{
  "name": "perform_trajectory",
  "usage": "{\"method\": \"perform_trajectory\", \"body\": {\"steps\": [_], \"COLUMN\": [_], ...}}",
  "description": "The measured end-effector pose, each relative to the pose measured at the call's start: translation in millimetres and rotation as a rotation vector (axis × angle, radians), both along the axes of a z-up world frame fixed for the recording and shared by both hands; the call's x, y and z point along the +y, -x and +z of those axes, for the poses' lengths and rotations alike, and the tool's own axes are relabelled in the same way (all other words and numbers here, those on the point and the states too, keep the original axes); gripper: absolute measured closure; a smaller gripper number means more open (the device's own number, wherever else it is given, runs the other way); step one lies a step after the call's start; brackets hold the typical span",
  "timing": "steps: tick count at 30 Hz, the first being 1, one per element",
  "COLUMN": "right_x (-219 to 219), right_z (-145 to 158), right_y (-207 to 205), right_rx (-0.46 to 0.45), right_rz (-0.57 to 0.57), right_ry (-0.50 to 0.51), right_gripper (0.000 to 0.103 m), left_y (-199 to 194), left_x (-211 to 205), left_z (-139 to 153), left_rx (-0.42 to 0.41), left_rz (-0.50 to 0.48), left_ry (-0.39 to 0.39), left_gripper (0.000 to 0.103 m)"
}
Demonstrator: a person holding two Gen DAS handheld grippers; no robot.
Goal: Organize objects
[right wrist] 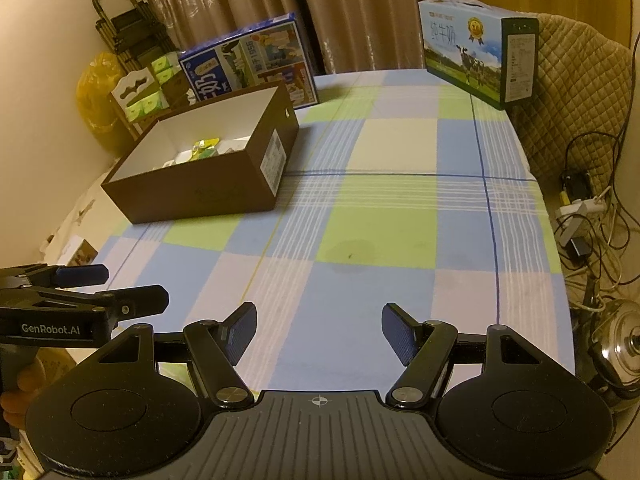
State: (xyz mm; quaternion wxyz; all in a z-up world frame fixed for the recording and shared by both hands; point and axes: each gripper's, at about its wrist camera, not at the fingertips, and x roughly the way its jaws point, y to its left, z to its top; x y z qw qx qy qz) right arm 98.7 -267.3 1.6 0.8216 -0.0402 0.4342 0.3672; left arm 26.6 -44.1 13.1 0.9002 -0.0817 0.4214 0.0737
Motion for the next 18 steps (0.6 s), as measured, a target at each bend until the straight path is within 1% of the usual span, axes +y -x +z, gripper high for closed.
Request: {"method": "perform_trajectory", "body": {"steps": [18], "right_x": [9.0], "right_z": [-3.7], "right_y": [-0.3], "right_rx": [0.015], "right_rz": [0.0], "right_ry": [0.006], "right_gripper": [0.036], "left_y": [-0.3], "left_x": [6.8], "left_z": [-2.2], "left_rx": [0.006], "left_rz": [0.009], "left_ry": [0.003], "left_gripper": [0.002]}}
